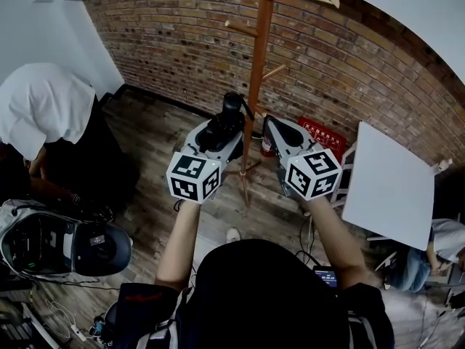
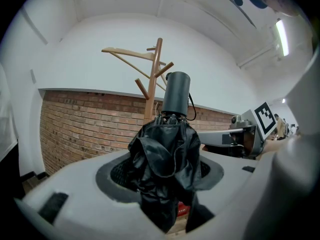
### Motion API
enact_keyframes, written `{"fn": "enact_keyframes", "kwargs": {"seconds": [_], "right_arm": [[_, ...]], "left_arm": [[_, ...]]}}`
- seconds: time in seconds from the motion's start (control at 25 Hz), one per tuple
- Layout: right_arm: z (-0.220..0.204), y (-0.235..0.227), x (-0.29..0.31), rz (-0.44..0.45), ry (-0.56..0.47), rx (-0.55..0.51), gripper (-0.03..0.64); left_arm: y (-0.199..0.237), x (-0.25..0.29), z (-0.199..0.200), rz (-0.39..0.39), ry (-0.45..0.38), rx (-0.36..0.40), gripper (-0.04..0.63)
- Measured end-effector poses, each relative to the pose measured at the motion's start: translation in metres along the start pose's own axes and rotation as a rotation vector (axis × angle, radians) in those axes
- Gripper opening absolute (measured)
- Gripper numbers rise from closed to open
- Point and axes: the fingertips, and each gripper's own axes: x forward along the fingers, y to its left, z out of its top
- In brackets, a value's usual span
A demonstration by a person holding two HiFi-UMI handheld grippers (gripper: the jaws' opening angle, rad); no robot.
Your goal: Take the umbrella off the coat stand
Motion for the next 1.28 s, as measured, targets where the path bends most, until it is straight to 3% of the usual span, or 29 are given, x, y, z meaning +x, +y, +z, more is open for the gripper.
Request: {"fn": "enact_keyframes", "kwargs": {"seconds": [0.24, 0.76, 1.28], "right_arm": [[-0.001, -0.009, -0.039, -0.016, -0.017, 0.007, 0.029], [-0.005, 0.002, -0.132, 0.004, -0.032, 0.018, 0.029], [-0.013, 0.034, -0.173, 0.029, -0.059, 0.026, 0.029]], "left_arm": [[-0.039, -0.008, -0.002, 0.0, -0.039, -0.001, 0.267], [-0.135, -0.043, -0.012, 0.014, -0.026, 0.004, 0.267], [-0.173, -0.087, -0.022, 0.032, -0.018, 0.023, 0.267]]}}
